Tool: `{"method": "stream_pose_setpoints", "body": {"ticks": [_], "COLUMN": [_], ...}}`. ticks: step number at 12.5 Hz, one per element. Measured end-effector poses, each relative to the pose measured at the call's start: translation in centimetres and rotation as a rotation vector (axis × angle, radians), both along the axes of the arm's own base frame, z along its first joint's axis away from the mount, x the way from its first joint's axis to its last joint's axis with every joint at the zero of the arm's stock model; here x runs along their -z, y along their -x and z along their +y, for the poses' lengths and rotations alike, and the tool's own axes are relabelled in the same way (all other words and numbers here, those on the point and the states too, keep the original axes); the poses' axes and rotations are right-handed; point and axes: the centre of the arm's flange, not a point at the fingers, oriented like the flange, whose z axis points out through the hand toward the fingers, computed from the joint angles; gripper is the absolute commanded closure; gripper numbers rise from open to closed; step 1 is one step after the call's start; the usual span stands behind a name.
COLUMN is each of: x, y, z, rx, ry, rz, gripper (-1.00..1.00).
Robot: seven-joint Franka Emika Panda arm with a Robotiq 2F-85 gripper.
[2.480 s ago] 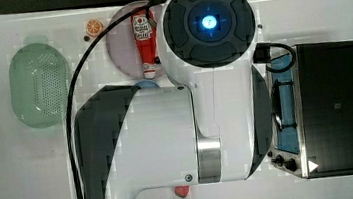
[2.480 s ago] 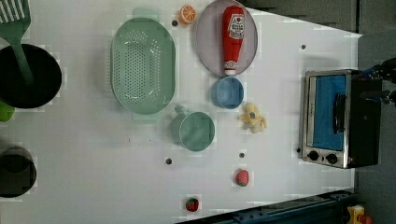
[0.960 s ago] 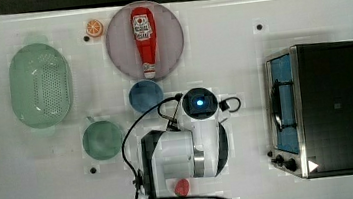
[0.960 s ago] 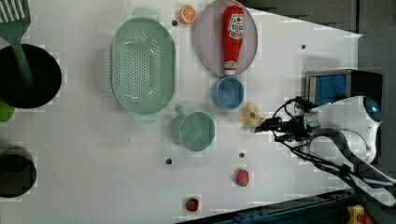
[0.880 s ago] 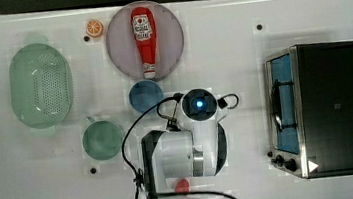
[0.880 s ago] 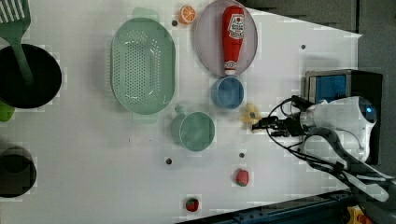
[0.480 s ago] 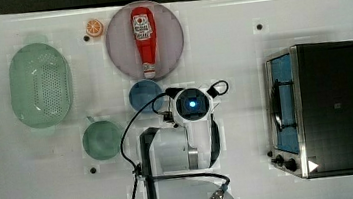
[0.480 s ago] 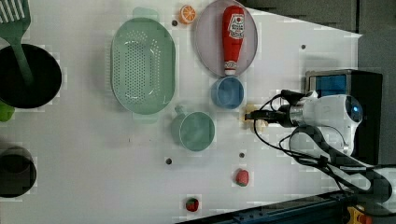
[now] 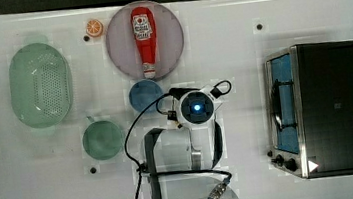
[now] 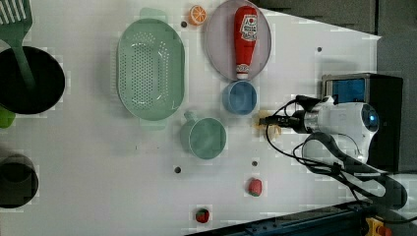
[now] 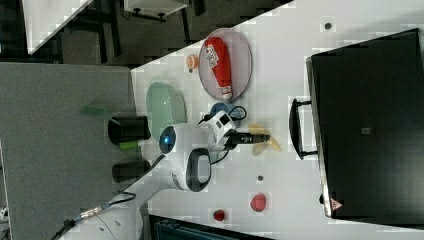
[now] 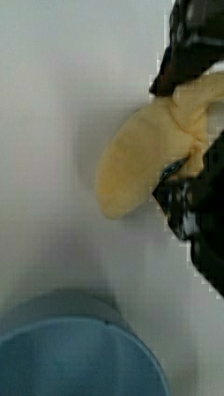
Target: Pick Banana and place it in mug.
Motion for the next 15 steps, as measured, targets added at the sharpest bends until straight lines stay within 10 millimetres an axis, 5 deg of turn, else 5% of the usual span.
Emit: {"method": "stream_pose_setpoints", "body": {"ticks": [2, 9, 12, 15], "x": [-0.6, -5.2, -12.5, -22.8], "y": [0.0, 0.0, 0.1, 0.3], "z": [0.8, -0.4, 0.2, 2.6], "rx": [-0.019, -0.009, 0.006, 0.041], "ry": [-0.004, 0.005, -0.010, -0.004], "rz": [0.001, -0.028, -0.034, -0.033], "gripper": [0.40, 0.40, 0.40, 0.40]}}
